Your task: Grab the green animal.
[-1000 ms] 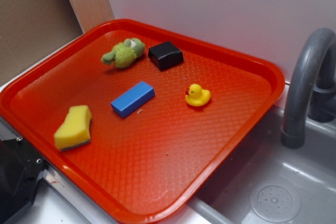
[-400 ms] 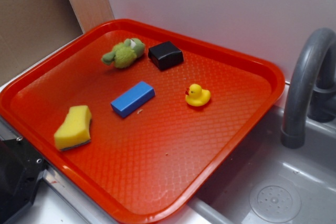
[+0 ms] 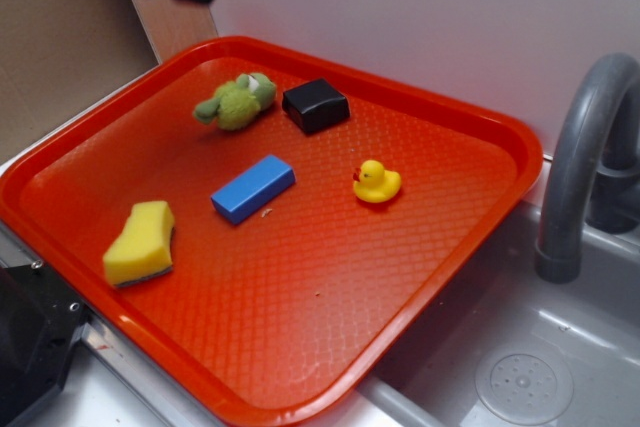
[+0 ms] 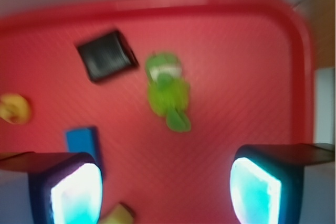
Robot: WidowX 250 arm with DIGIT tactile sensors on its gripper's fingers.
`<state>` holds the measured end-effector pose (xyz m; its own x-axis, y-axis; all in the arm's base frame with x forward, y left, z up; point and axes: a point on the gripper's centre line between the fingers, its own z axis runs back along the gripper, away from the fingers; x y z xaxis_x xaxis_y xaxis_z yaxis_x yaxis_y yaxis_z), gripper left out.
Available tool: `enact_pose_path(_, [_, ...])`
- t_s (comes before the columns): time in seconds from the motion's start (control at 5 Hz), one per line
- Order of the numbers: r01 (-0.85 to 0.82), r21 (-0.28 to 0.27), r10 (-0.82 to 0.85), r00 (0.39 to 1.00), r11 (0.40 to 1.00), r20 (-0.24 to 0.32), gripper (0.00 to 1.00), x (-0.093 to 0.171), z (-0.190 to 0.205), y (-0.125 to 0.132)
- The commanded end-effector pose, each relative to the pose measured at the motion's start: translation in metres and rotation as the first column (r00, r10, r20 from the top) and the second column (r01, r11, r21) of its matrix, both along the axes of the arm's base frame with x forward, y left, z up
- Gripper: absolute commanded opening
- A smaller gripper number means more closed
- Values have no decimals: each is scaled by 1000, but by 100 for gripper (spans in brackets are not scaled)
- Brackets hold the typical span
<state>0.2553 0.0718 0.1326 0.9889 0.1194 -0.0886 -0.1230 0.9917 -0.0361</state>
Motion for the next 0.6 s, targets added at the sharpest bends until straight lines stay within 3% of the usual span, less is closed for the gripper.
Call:
enact_pose_path(0.0, [64, 22, -63, 997, 998, -34, 100, 20, -37, 9])
enact_pose_path(0.2, [63, 23, -62, 997, 998, -35, 100, 29, -54, 11])
enact_pose_path(0.4, [76, -5, -76, 996, 997, -47, 100, 32, -77, -10])
